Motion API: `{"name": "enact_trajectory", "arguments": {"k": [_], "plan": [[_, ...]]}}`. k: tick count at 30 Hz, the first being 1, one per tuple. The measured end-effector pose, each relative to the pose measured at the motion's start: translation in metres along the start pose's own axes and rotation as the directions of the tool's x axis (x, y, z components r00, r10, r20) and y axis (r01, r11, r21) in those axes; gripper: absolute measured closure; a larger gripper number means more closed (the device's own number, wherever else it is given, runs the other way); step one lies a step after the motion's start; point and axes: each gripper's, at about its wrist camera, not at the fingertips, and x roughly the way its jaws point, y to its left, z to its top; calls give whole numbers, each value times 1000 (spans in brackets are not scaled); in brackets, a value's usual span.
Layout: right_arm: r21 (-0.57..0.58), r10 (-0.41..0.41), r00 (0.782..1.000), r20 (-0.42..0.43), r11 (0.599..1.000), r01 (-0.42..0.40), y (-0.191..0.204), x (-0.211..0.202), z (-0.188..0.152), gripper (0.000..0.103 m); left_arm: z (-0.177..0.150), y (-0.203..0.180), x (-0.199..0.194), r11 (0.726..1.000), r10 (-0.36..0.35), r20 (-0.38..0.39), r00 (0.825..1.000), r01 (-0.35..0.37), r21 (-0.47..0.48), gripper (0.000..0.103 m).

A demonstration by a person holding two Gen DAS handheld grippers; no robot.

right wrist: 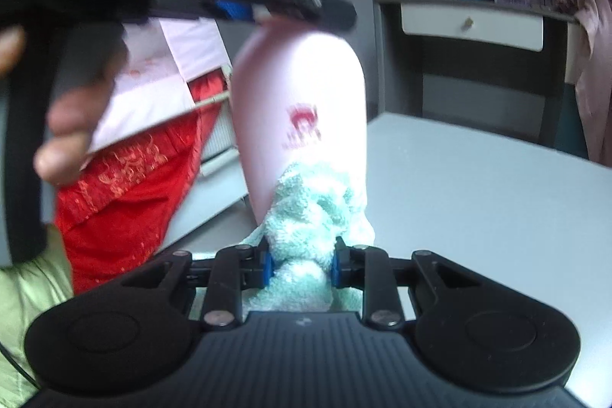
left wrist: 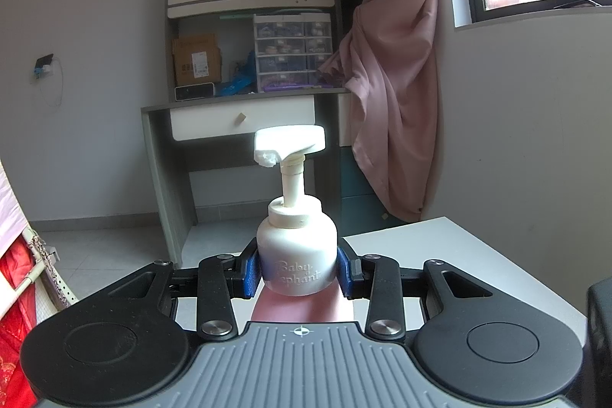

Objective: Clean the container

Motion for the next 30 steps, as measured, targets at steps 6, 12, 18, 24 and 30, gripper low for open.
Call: {"name": "enact_trajectory", "arguments": {"k": [6, 12, 18, 24, 30], "plan": [[10, 10, 1000, -14, 1000, -10, -5, 3, -2, 77, -2, 0, 0, 1000, -1, 1, 1000, 1, -1, 64], [3, 8, 999, 40, 1000, -8, -3, -10, 5, 77, -2, -2, -1, 1000, -1, 0, 1000, 1, 2, 64], [-18, 24, 989, 143, 1000, -21, 1, -35, 21, 77, -3, -2, -1, 1000, -4, 1, 1000, 3, 7, 64], [-9, 38, 983, 177, 999, -37, -3, -42, 28, 77, -5, -2, -4, 1000, -2, 1, 1000, 2, 7, 64], [-4, 47, 993, 111, 999, -47, -5, -28, 19, 77, -4, -6, -3, 1000, -4, -1, 1000, 4, 4, 64]]}}
